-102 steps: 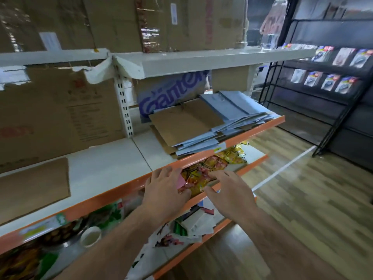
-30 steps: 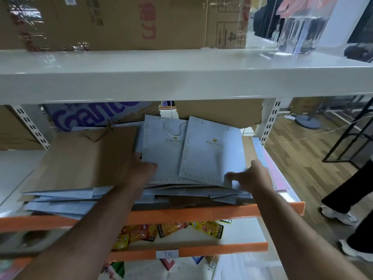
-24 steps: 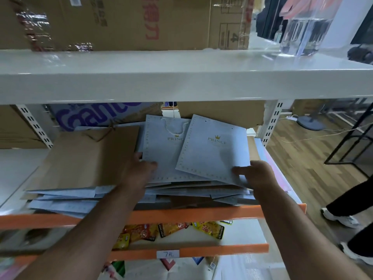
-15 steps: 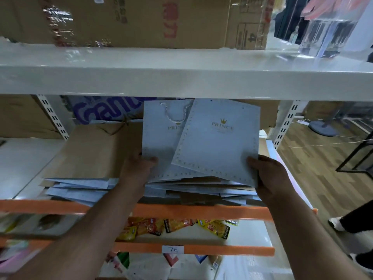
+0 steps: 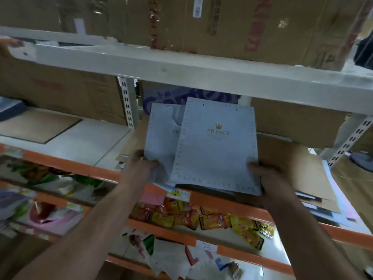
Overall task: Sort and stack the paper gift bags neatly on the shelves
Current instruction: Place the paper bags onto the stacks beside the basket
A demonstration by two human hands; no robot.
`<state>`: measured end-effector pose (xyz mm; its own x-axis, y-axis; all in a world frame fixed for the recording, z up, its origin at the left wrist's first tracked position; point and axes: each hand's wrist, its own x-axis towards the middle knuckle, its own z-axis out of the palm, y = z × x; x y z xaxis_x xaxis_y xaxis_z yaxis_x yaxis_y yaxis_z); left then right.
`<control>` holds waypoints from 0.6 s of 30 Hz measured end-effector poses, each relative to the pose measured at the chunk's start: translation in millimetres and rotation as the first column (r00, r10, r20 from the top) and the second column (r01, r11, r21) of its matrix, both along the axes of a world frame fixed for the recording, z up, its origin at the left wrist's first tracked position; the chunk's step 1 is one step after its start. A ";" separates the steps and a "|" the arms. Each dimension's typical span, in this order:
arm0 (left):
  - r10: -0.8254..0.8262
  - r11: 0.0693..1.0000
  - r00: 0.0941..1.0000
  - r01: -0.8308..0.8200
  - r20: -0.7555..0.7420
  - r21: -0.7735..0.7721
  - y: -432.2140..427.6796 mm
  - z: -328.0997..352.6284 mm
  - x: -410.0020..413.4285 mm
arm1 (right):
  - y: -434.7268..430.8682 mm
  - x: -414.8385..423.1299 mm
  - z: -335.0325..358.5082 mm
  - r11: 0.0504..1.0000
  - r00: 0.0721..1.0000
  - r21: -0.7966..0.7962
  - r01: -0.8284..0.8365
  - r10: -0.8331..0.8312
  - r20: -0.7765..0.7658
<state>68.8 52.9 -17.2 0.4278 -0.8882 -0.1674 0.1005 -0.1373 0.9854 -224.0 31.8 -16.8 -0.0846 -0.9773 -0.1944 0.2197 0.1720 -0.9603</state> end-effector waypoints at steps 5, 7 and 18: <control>0.099 0.995 0.995 -0.099 -0.010 0.033 45.1 -9.5 104.6 | 23.2 98.7 0.5 1.000 0.997 0.007 0.022 -0.022 -0.069; 0.137 0.989 0.990 -0.138 0.031 0.050 64.7 -16.1 151.8 | 34.1 143.1 -2.6 1.000 0.994 0.020 -0.003 0.005 -0.107; 0.402 0.911 0.915 -0.396 -0.042 0.116 167.0 -35.9 357.5 | 66.9 361.2 -19.3 0.960 0.951 0.110 -0.259 0.273 -0.147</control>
<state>426.3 220.0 -53.1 0.7284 -0.6220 -0.2873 0.2297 -0.1734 0.9577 137.2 98.7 -36.1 0.1389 -0.9479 -0.2866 -0.0003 0.2893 -0.9572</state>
